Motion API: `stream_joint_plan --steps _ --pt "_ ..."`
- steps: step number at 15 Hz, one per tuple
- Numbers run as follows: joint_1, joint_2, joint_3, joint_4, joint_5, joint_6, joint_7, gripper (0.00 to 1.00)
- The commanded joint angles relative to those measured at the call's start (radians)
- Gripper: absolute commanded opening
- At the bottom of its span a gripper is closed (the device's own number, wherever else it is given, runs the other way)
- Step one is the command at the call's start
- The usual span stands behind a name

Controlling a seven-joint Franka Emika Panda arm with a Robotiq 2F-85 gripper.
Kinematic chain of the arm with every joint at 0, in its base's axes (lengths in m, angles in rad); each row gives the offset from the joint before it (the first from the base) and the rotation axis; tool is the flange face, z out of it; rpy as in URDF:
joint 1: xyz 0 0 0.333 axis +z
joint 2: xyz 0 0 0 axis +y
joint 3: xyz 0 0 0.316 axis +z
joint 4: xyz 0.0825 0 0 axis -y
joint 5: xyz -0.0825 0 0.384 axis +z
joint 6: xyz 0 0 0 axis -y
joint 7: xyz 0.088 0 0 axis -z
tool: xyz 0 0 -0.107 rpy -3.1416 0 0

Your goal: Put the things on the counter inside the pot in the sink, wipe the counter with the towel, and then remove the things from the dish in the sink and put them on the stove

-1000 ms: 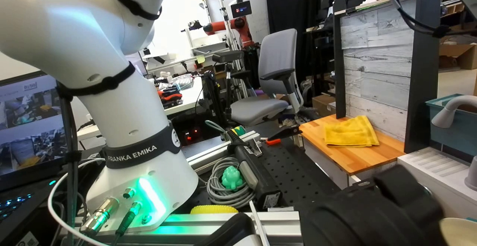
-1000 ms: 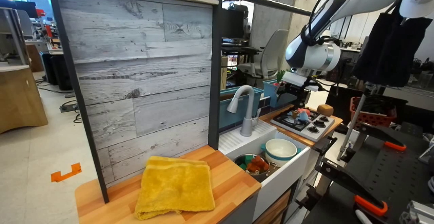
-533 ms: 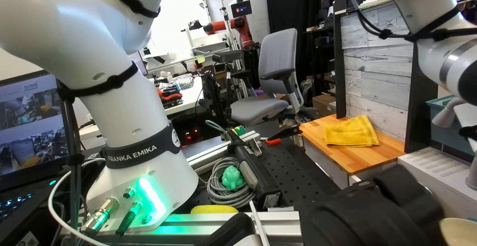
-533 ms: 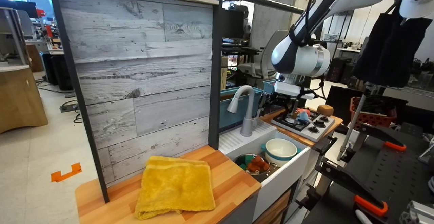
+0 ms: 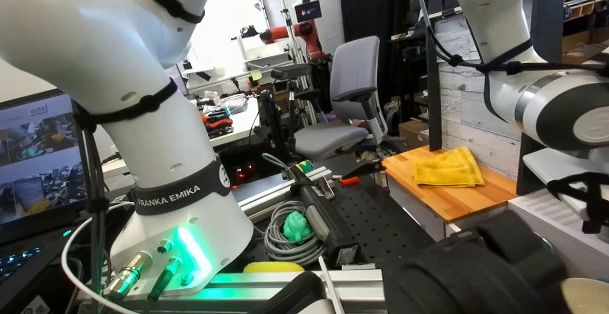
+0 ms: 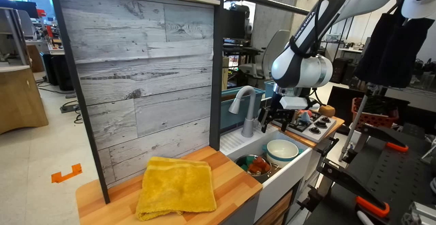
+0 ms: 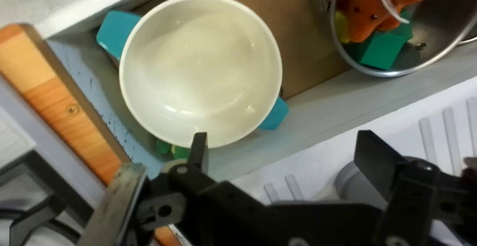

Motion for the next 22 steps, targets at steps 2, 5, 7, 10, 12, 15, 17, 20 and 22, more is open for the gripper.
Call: stream_joint_plan --steps 2,5,7,10,12,15,17,20,22 --pt "-0.032 0.039 -0.010 0.091 -0.121 0.028 -0.151 1.00" --pt "-0.128 0.029 0.092 0.102 -0.150 0.018 -0.309 1.00" --pt "-0.099 0.015 0.067 0.083 -0.117 -0.014 -0.234 1.00" --pt "-0.100 0.026 0.063 0.090 -0.130 -0.001 -0.239 1.00" --pt "-0.102 -0.017 0.049 0.045 -0.138 0.001 -0.243 1.00" --pt "-0.130 -0.105 0.052 -0.043 -0.121 0.073 -0.242 1.00" --pt "-0.178 -0.185 0.090 -0.107 -0.091 0.093 -0.243 1.00" --pt "-0.254 -0.308 0.156 -0.188 -0.036 0.068 -0.247 1.00" --pt "-0.312 -0.388 0.218 -0.237 0.034 0.053 -0.257 1.00"
